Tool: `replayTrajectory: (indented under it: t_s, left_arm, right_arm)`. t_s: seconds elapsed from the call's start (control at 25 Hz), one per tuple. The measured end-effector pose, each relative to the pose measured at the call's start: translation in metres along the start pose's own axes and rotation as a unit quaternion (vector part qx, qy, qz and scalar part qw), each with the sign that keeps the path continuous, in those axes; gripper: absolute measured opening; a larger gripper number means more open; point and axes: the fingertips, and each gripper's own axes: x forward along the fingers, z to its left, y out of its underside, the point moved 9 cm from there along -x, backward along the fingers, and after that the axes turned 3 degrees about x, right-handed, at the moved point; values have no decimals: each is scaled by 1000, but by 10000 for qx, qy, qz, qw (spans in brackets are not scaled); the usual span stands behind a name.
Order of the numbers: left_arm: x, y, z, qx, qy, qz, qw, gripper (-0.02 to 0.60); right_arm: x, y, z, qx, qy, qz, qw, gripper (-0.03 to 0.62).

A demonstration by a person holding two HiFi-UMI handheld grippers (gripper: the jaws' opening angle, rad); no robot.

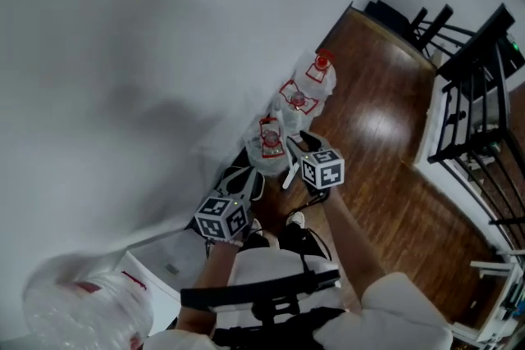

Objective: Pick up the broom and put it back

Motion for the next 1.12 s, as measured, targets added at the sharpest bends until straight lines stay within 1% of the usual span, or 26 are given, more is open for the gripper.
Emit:
replayTrajectory:
  t_s: [0.16, 0.36, 0.6, 0.68, 0.72, 0.76, 0.8, 0.92, 1.12]
  left_arm:
    - [7, 3, 9, -175, -235, 6, 9996, -14]
    - [8, 11, 15, -410, -473, 16, 9980, -14]
    - [1, 20, 14, -585, -657, -34, 9961, -14]
    - [-3, 22, 13, -617, -718, -56, 9955, -14]
    - [-4, 22, 13, -629, -746, -65, 9952, -14]
    - [-5, 22, 13, -640, -770, -76, 9949, -14]
    - [-6, 22, 13, -650, -787, -90, 9947, -14]
    - [-5, 19, 13, -668, -771, -146, 9947, -14]
    - [3, 11, 8, -600, -576, -187, 9964, -14]
  right_arm:
    - [50, -10, -13, -168, -105, 272, 9994, 227]
    - [101, -12, -23, -316, -103, 554, 9979, 233]
    - [129, -17, -28, -428, -2, 607, 9972, 231]
    - [135, -18, -28, -539, 17, 588, 9968, 221]
    - [138, -18, -28, -613, 33, 601, 9963, 204]
    - [138, -17, -27, -700, 67, 605, 9957, 151]
    - [136, -16, -27, -791, 119, 576, 9951, 140]
    - [114, -6, -30, -981, 300, 278, 9943, 129]
    - [46, 31, -50, -692, 507, -340, 9957, 126]
